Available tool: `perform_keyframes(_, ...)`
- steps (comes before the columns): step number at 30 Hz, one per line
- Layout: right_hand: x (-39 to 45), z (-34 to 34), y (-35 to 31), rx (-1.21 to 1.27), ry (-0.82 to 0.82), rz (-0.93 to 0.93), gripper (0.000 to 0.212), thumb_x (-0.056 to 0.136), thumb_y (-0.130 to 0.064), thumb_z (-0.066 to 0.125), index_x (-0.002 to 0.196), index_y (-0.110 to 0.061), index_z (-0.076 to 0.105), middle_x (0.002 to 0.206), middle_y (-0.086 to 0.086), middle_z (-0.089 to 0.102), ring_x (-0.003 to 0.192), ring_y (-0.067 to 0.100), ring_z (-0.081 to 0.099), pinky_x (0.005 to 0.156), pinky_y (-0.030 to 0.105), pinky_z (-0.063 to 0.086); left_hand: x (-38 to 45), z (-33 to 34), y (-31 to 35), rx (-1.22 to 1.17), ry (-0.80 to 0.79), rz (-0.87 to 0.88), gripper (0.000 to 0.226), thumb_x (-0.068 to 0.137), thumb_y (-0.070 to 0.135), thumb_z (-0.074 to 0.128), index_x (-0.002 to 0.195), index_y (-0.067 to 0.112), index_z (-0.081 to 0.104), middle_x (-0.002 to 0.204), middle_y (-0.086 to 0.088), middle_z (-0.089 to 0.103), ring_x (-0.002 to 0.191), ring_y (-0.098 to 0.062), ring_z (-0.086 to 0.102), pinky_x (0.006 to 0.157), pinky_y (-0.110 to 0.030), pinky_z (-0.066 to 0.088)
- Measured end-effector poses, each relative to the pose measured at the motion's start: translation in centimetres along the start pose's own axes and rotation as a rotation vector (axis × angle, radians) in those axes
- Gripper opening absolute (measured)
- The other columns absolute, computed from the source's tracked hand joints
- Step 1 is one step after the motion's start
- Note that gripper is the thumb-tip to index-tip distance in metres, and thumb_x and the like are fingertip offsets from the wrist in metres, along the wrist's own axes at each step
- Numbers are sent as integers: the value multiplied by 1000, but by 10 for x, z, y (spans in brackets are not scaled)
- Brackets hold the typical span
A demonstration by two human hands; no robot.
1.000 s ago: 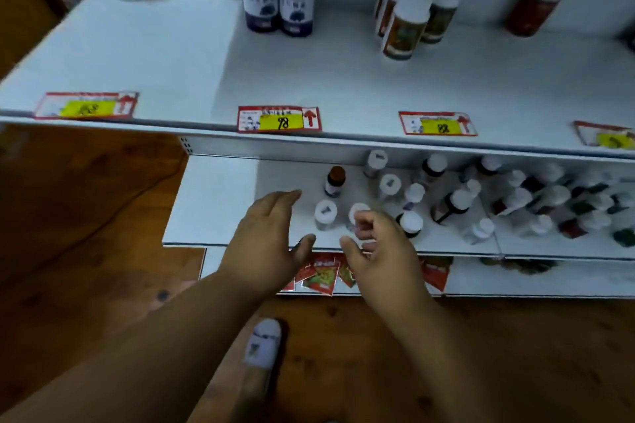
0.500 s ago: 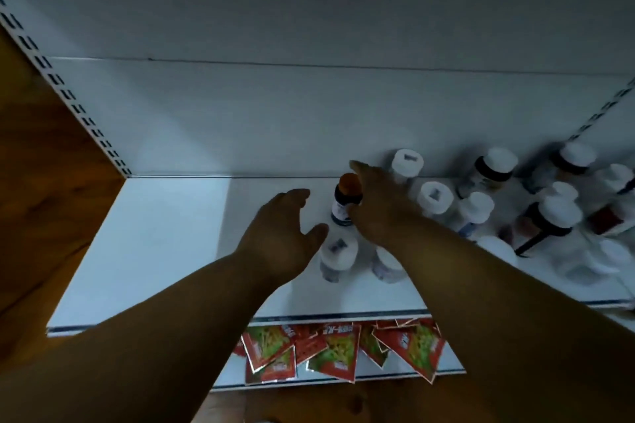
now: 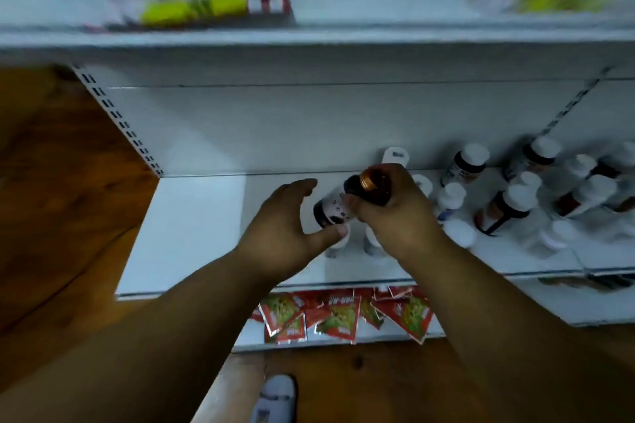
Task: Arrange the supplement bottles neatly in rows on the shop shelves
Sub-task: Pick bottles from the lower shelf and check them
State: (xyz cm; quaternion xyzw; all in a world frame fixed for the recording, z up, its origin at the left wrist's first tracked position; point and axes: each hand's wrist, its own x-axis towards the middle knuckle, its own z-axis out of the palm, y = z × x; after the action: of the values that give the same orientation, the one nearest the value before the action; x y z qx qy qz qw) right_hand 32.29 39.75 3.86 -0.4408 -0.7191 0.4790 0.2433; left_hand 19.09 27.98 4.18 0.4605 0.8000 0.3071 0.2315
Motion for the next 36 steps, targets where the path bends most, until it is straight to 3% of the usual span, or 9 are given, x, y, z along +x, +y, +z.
perform_keyframes(2, -52, -29, -38, 94, -49, 41, 38, 82, -36, 75, 115, -34, 55, 107, -15, 62, 101, 5, 61, 89, 29, 51, -49, -30, 38, -5, -44, -5, 90, 75, 63, 69, 149, 33, 29, 151, 9, 37, 135, -11, 39, 108, -31, 38)
perform_keyframes(5, -128, -69, -107, 159, -145, 92, 36, 86, -35, 72, 116, -41, 53, 112, -18, 59, 105, 4, 60, 86, 27, 53, -133, -76, 95, -118, -104, -43, 89, 74, 75, 54, 149, 32, 32, 150, 7, 41, 133, -10, 41, 107, -35, 42)
perform_keyframes(9, -200, -109, -189, 265, -196, 170, 36, 82, -40, 73, 115, -34, 59, 113, -8, 65, 104, 12, 64, 87, 39, 58, -220, -131, 156, -313, -123, -95, 79, 77, 72, 44, 145, 32, 38, 138, 12, 49, 114, 1, 51, 84, -5, 41)
perform_keyframes(14, -234, -119, -253, 465, -245, 256, 46, 63, -48, 75, 100, -21, 68, 99, 3, 75, 99, 21, 70, 92, 51, 54, -260, -185, 174, -409, -126, -72, 75, 83, 74, 31, 143, 32, 42, 140, 12, 51, 127, -4, 47, 94, -13, 40)
perform_keyframes(18, -215, -101, -294, 579, -254, 254, 44, 66, -35, 75, 106, -17, 68, 102, 4, 75, 102, 24, 68, 95, 47, 52, -229, -228, 173, -389, -62, -14, 72, 82, 72, 29, 142, 34, 45, 139, 14, 52, 129, -2, 45, 106, -24, 38)
perform_keyframes(24, -144, -51, -346, 505, -86, 167, 30, 82, -33, 72, 106, -17, 67, 98, 3, 75, 96, 24, 71, 85, 44, 57, -142, -282, 143, -293, -90, 114, 69, 86, 75, 31, 141, 36, 44, 140, 15, 51, 126, 2, 47, 107, -27, 40)
perform_keyframes(30, -60, -27, -360, 83, 21, -12, 28, 83, -33, 75, 107, -26, 62, 102, -7, 69, 96, 10, 65, 88, 34, 53, -53, -322, 108, 300, -29, 207, 77, 91, 69, 34, 151, 20, 30, 153, -3, 37, 138, -19, 34, 112, -29, 25)
perform_keyframes(33, -23, -20, -358, -116, 1, -79, 31, 83, -32, 75, 109, -28, 58, 104, -8, 64, 99, 11, 61, 85, 26, 45, -10, -322, 93, 414, -78, 146, 82, 92, 66, 38, 154, 15, 21, 160, -6, 25, 145, -22, 24, 117, -31, 19)
perform_keyframes(36, 11, -10, -349, -300, -40, -155, 31, 82, -37, 75, 105, -28, 56, 103, -6, 57, 94, 10, 56, 78, 23, 39, 23, -310, 84, 507, -171, 73, 97, 87, 75, 34, 156, 14, 3, 164, -5, 0, 151, -19, -2, 120, -31, 0)
